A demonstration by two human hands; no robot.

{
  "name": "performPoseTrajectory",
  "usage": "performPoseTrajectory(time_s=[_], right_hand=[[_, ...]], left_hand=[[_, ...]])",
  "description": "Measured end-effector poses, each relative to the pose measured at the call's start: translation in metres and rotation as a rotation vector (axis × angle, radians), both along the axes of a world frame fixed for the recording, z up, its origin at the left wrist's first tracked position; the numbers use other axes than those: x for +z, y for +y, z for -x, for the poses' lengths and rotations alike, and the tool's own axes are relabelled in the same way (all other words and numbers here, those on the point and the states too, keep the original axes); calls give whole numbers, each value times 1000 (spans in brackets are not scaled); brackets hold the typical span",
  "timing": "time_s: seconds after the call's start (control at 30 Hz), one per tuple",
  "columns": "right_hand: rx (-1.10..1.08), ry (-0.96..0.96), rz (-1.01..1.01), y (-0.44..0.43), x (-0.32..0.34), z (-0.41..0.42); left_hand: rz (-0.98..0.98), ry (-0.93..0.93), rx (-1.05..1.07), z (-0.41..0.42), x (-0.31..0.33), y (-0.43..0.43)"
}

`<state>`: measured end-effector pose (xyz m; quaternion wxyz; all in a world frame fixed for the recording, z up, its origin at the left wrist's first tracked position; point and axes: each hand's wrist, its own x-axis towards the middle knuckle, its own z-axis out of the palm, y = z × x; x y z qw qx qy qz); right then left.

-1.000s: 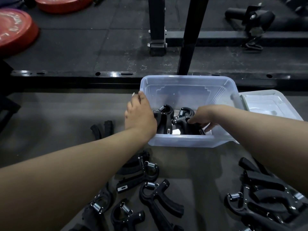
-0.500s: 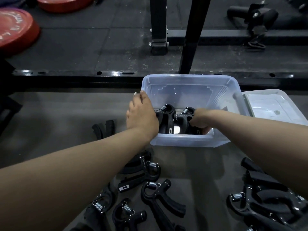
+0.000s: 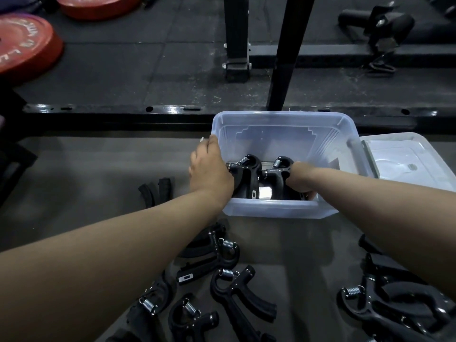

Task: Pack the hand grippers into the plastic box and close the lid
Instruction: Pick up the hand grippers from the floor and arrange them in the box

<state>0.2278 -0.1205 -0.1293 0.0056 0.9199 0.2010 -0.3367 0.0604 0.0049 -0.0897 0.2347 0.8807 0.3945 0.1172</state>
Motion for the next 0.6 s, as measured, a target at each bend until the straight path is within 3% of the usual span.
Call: performPoseTrajectory(time_s=[0.6], right_hand=[[71,-41,40,0,-6,-1]], left_hand=[[-29,64,-12,-1,3,-4]])
